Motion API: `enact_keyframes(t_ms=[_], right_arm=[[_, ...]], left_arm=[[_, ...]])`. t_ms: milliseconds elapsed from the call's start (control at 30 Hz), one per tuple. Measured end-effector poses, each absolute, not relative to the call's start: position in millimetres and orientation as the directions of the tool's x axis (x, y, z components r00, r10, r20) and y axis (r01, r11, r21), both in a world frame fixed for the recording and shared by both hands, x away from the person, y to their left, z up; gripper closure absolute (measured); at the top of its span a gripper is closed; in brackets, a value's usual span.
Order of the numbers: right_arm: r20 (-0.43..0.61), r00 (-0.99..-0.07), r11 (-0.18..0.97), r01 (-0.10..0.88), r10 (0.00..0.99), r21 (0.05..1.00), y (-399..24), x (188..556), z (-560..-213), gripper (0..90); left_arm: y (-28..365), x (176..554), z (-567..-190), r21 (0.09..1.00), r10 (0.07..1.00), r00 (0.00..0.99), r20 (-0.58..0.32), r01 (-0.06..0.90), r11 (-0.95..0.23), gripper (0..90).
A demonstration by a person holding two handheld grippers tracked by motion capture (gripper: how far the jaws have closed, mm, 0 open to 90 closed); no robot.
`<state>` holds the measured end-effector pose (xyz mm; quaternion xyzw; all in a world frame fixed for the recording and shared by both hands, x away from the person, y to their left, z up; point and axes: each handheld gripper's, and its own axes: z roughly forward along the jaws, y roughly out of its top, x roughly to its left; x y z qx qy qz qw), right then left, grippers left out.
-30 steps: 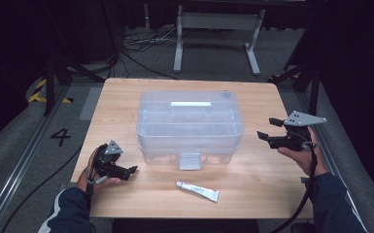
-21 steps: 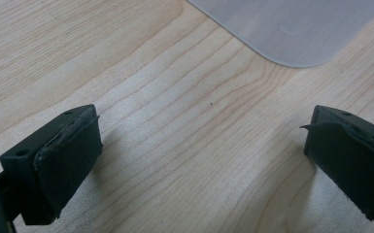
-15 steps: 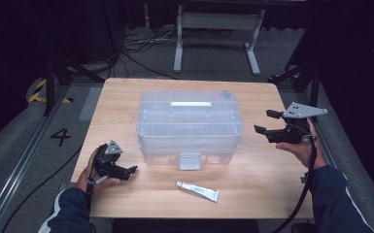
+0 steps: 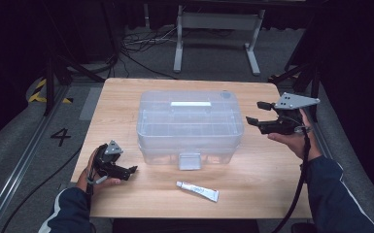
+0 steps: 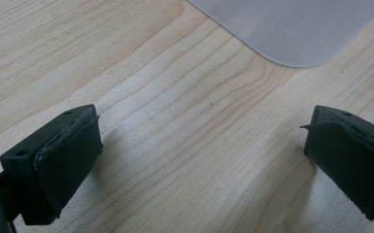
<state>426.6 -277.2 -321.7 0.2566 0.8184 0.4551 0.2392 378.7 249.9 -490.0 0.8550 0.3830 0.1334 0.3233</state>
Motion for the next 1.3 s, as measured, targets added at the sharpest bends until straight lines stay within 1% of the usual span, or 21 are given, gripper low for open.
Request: enact_keyframes(t_ms=[333, 400, 467, 500, 533, 567, 600, 633, 767, 833, 867, 1100, 1300], right_arm=[[-0.167, -0.789, 0.472, 0.171, 0.591, 0.865, -255.1, 430.7, -315.2, 32.9], [-0.174, -0.8, 0.485, 0.161, 0.574, 0.86, -247.1, 431.4, -314.4, 36.5], [-0.171, -0.814, 0.492, 0.155, 0.555, 0.857, -239.9, 434.0, -313.5, 39.7], [-0.177, -0.815, 0.501, 0.155, 0.552, 0.852, -236.3, 435.4, -313.1, 41.0], [-0.177, -0.815, 0.501, 0.155, 0.552, 0.852, -236.3, 435.4, -313.1, 41.0], [-0.173, -0.819, 0.502, 0.155, 0.546, 0.851, -233.6, 436.6, -312.9, 42.0], [-0.183, -0.823, 0.51, 0.145, 0.538, 0.848, -227.5, 438.8, -312.2, 44.2], [-0.183, -0.823, 0.51, 0.145, 0.538, 0.848, -227.5, 438.8, -312.2, 44.2], [-0.179, -0.838, 0.519, 0.139, 0.515, 0.843, -215.4, 443.3, -309.8, 46.5], [-0.182, -0.844, 0.526, 0.133, 0.505, 0.84, -209.6, 444.6, -308.8, 47.3], [-0.185, -0.845, 0.532, 0.132, 0.501, 0.836, -207.1, 445.3, -308.4, 47.3], [-0.184, -0.857, 0.564, 0.142, 0.481, 0.814, -186.2, 454.3, -306.9, 51.1], [-0.191, -0.871, 0.597, 0.136, 0.452, 0.791, -170.0, 458.5, -307.2, 53.4]], left_arm=[[249.8, 378.7, -489.9, 0.654, 0.742, 0.67, -0.018, 0.569, -0.498, 0.3], [247.9, 378.7, -488.6, 0.645, 0.752, 0.659, -0.022, 0.584, -0.493, 0.5], [245.9, 378.9, -486.6, 0.646, 0.757, 0.653, -0.018, 0.585, -0.49, 3.5], [244.8, 378.2, -485.3, 0.649, 0.755, 0.655, -0.031, 0.588, -0.483, 8.3], [244.8, 378.2, -485.3, 0.649, 0.755, 0.655, -0.031, 0.588, -0.483, 15.1], [243.5, 377.8, -483.1, 0.66, 0.745, 0.666, -0.036, 0.576, -0.483, 15.1], [240.6, 376.3, -479.8, 0.674, 0.742, 0.669, -0.035, 0.564, -0.477, 18.4], [240.6, 376.3, -479.8, 0.674, 0.742, 0.669, -0.035, 0.564, -0.477, 16.1], [232.7, 372.8, -468.1, 0.712, 0.722, 0.691, -0.034, 0.523, -0.468, 18.3], [228.5, 371.4, -462.9, 0.713, 0.711, 0.703, -0.016, 0.506, -0.485, 18.8], [225.0, 369.5, -457.4, 0.72, 0.706, 0.708, 0.012, 0.483, -0.498, 18.8], [211.7, 367.8, -432.5, 0.773, 0.692, 0.721, 0.033, 0.421, -0.475, 19.9], [198.6, 370.4, -426.9, 0.764, 0.675, 0.734, 0.083, 0.388, -0.516, 20.7]])
